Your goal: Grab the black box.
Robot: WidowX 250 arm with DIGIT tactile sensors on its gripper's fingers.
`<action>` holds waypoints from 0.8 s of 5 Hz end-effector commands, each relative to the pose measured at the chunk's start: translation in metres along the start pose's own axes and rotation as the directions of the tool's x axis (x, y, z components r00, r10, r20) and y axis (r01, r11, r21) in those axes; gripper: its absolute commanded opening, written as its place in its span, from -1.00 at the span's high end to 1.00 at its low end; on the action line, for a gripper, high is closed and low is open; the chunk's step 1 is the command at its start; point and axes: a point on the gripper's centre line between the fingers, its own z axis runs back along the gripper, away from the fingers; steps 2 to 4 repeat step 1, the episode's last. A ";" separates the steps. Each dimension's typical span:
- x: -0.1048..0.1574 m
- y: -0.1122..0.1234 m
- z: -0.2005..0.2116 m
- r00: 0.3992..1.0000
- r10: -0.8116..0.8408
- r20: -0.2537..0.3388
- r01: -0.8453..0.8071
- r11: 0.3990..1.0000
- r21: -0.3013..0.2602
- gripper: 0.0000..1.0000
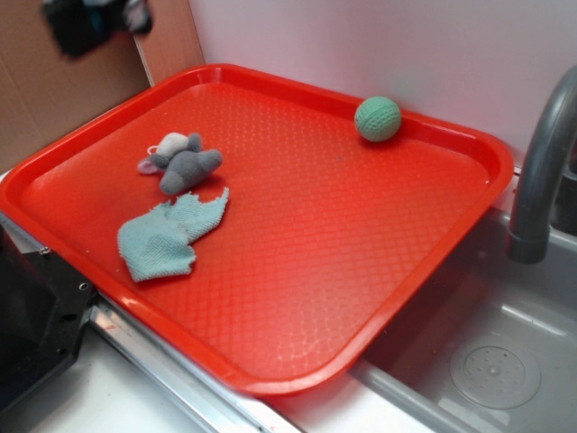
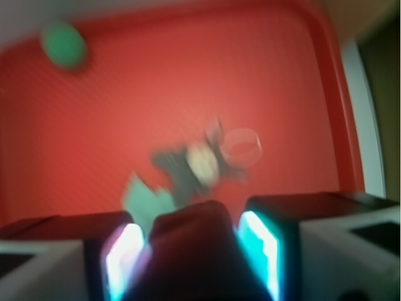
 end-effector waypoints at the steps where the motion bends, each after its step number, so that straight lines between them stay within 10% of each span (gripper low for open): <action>1: 0.006 -0.028 0.028 0.996 -0.083 0.021 0.081 0.994 0.073 1.00; 4: 0.006 -0.028 0.028 0.996 -0.083 0.021 0.081 0.994 0.073 1.00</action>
